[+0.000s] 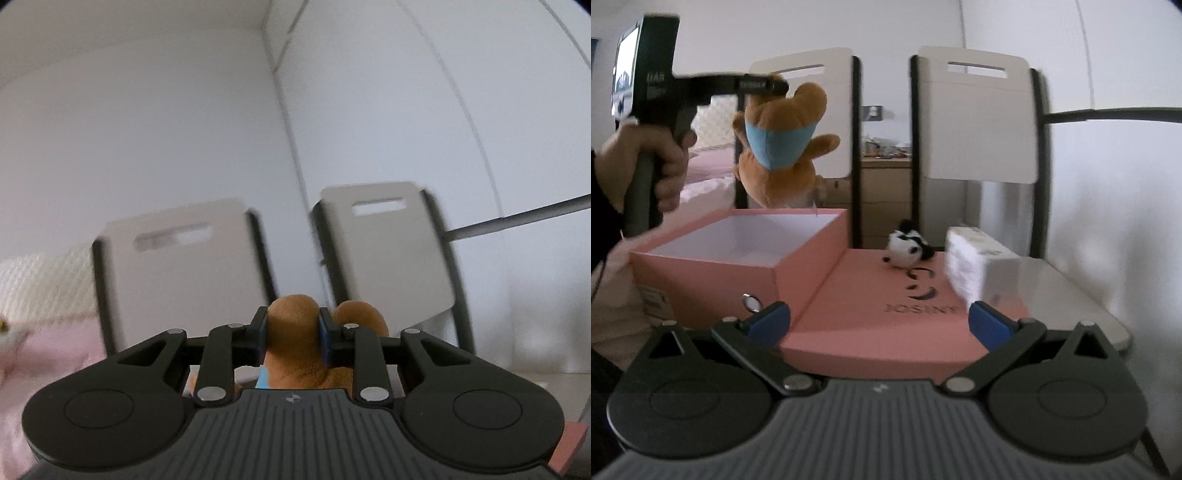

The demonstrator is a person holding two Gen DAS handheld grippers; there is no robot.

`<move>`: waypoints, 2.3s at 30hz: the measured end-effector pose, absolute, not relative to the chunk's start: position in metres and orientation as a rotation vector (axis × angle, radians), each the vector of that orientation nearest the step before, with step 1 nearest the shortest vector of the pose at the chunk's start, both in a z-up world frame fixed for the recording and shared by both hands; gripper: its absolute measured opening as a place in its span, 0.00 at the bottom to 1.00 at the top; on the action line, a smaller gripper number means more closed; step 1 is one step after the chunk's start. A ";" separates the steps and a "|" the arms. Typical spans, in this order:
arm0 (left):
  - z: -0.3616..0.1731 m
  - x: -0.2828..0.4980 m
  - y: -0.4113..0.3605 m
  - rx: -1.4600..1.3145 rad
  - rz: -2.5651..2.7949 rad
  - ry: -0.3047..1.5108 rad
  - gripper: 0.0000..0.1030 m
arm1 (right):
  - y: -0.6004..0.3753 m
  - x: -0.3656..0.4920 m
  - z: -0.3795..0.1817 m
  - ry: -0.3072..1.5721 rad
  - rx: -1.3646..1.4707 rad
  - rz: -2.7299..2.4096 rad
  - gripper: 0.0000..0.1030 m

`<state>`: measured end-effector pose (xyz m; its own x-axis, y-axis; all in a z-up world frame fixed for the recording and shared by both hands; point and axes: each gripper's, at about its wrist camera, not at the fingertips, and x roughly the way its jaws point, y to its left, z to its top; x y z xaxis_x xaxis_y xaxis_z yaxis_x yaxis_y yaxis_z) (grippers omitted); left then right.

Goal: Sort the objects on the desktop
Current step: 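Lift the teddy bear with the left gripper and lower it into the pink box, then open the left gripper to release the bear and withdraw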

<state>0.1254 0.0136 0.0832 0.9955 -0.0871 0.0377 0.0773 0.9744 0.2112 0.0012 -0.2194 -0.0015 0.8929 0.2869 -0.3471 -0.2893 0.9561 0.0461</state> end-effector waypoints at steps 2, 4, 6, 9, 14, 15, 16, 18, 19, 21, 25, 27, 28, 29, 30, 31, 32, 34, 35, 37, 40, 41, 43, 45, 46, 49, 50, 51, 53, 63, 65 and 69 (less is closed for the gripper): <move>0.066 0.134 0.023 0.202 -0.058 0.003 0.30 | -0.213 0.003 -0.001 0.358 0.003 0.325 1.00; 0.049 0.149 0.028 0.193 -0.043 0.076 0.30 | -0.206 0.005 0.000 0.358 0.012 0.351 1.00; 0.034 0.159 0.032 0.188 -0.034 0.136 0.30 | -0.200 0.006 0.001 0.357 0.021 0.377 1.00; 0.022 0.160 0.031 0.193 -0.035 0.181 0.30 | -0.190 0.009 0.002 0.356 0.035 0.416 1.00; 0.009 0.157 0.033 0.178 -0.030 0.230 0.30 | -0.176 0.012 0.004 0.354 0.061 0.476 1.00; 0.008 0.155 0.035 0.173 -0.034 0.237 0.30 | -0.177 0.012 0.005 0.354 0.070 0.483 1.00; 0.008 0.154 0.035 0.159 -0.046 0.251 0.30 | -0.177 0.010 0.005 0.353 0.074 0.487 1.00; 0.006 0.155 0.038 0.121 -0.068 0.282 0.30 | -0.178 0.007 0.006 0.348 0.075 0.490 1.00; 0.004 0.156 0.039 0.104 -0.078 0.303 0.30 | -0.178 0.006 0.006 0.347 0.075 0.490 1.00; -0.002 0.159 0.038 0.095 -0.088 0.352 0.30 | -0.181 0.005 0.006 0.349 0.073 0.484 1.00; -0.013 0.168 0.045 0.060 -0.096 0.425 0.31 | -0.189 -0.001 0.005 0.346 0.075 0.463 1.00; -0.015 0.167 0.047 0.056 -0.101 0.427 0.34 | -0.193 -0.002 0.005 0.344 0.078 0.451 1.00; -0.015 0.164 0.047 0.054 -0.105 0.422 0.35 | -0.195 -0.002 0.005 0.343 0.079 0.443 1.00; -0.015 0.161 0.046 0.048 -0.105 0.421 0.35 | -0.197 -0.002 0.005 0.343 0.079 0.434 1.00; -0.016 0.158 0.046 0.042 -0.106 0.419 0.37 | -0.199 -0.001 0.004 0.343 0.081 0.425 1.00; -0.017 0.155 0.045 0.039 -0.110 0.418 0.40 | -0.202 0.000 0.004 0.344 0.087 0.420 1.00; -0.017 0.151 0.044 0.038 -0.111 0.417 0.42 | -0.204 0.001 0.003 0.344 0.093 0.418 1.00; -0.017 0.142 0.042 0.031 -0.107 0.409 0.61 | -0.207 0.002 0.003 0.340 0.093 0.409 1.00; -0.017 0.136 0.042 0.025 -0.102 0.402 0.67 | -0.208 0.002 0.002 0.337 0.090 0.401 1.00; -0.016 0.126 0.041 0.026 -0.082 0.384 0.81 | -0.211 0.003 0.002 0.326 0.085 0.380 1.00; -0.012 0.107 0.039 0.022 -0.061 0.363 0.90 | -0.219 0.001 0.002 0.283 0.104 0.344 1.00; -0.010 0.101 0.039 0.012 -0.057 0.358 0.91 | -0.222 0.001 0.003 0.270 0.112 0.331 1.00; -0.004 0.087 0.039 -0.001 -0.053 0.348 0.95 | -0.227 0.000 0.003 0.248 0.126 0.314 1.00; 0.001 0.073 0.036 0.008 -0.043 0.328 0.99 | -0.229 -0.002 0.006 0.212 0.129 0.304 1.00; 0.004 0.067 0.034 0.017 -0.035 0.318 1.00 | -0.230 -0.003 0.007 0.193 0.129 0.300 1.00; 0.015 0.051 0.027 0.040 -0.018 0.293 1.00 | -0.234 -0.007 0.012 0.150 0.131 0.307 1.00; 0.019 0.046 0.025 0.047 -0.019 0.283 1.00 | -0.235 -0.009 0.014 0.141 0.134 0.315 1.00; 0.022 0.043 0.023 0.058 -0.023 0.272 1.00 | -0.237 -0.011 0.017 0.125 0.135 0.315 1.00; 0.029 0.038 0.018 0.088 -0.037 0.249 1.00 | -0.240 -0.016 0.022 0.086 0.127 0.300 1.00; 0.023 0.042 0.019 0.111 -0.063 0.184 1.00 | -0.257 0.008 0.015 0.086 0.194 0.307 1.00; 0.015 0.044 0.026 0.120 -0.069 0.170 1.00 | -0.259 0.015 0.009 0.152 0.226 0.317 1.00; -0.003 0.053 0.046 0.117 -0.062 0.184 1.00 | -0.259 0.026 0.001 0.219 0.263 0.313 1.00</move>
<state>0.0535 0.0458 -0.0027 0.9812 -0.0509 -0.1859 0.0723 0.9913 0.1103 0.0261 -0.2592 0.0012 0.9282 0.3303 -0.1713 -0.2737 0.9180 0.2870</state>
